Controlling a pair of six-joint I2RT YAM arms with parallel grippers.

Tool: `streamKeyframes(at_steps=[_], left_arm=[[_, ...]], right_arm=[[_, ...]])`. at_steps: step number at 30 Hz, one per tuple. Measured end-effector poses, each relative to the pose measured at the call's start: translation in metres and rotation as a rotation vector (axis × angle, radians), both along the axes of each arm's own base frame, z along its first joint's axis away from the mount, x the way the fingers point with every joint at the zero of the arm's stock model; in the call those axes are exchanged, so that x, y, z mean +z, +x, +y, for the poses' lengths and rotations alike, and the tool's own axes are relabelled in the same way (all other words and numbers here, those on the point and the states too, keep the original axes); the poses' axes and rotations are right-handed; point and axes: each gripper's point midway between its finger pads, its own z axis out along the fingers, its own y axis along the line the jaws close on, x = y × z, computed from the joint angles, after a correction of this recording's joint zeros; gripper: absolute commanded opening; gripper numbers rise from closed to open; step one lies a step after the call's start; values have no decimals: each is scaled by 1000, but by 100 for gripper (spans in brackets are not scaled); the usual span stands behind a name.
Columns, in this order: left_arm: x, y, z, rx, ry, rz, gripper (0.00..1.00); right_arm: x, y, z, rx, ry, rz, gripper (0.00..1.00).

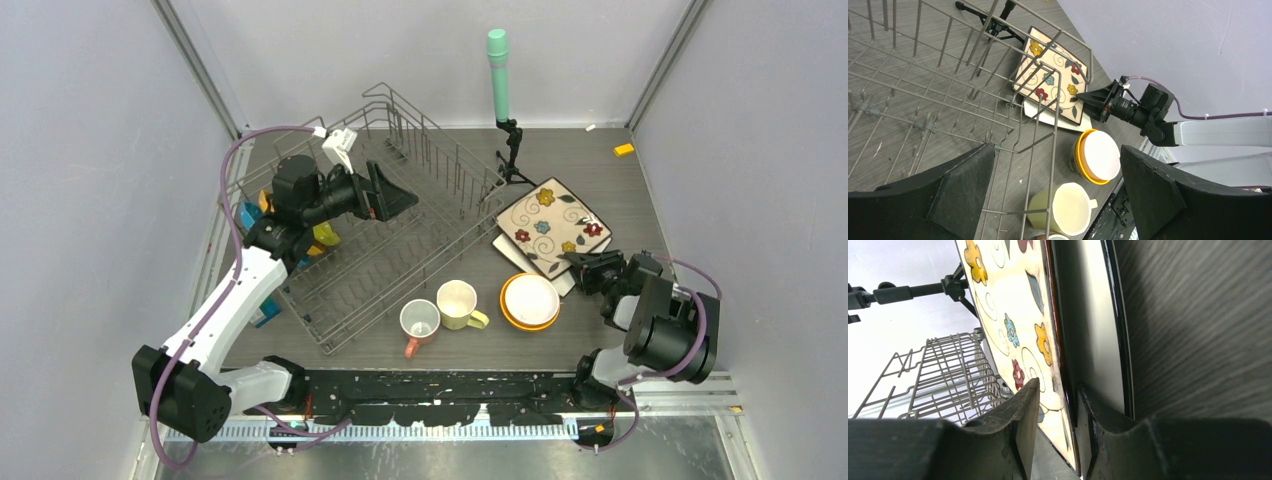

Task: Load the mixed dishes into the dish rack
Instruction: Pick up the plate at the center of the board.

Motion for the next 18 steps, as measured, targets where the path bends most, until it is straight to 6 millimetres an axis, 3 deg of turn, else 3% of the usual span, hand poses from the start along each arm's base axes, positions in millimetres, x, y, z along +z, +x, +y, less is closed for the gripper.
streamKeyframes(at_steps=[9,18], left_arm=[[0,0,0,0,-1,1,99],[-2,1,-1,0,1,8,99]], right_arm=[[1,10,0,0,21,-97,31],[6,11,3,-4,40,-181,33]])
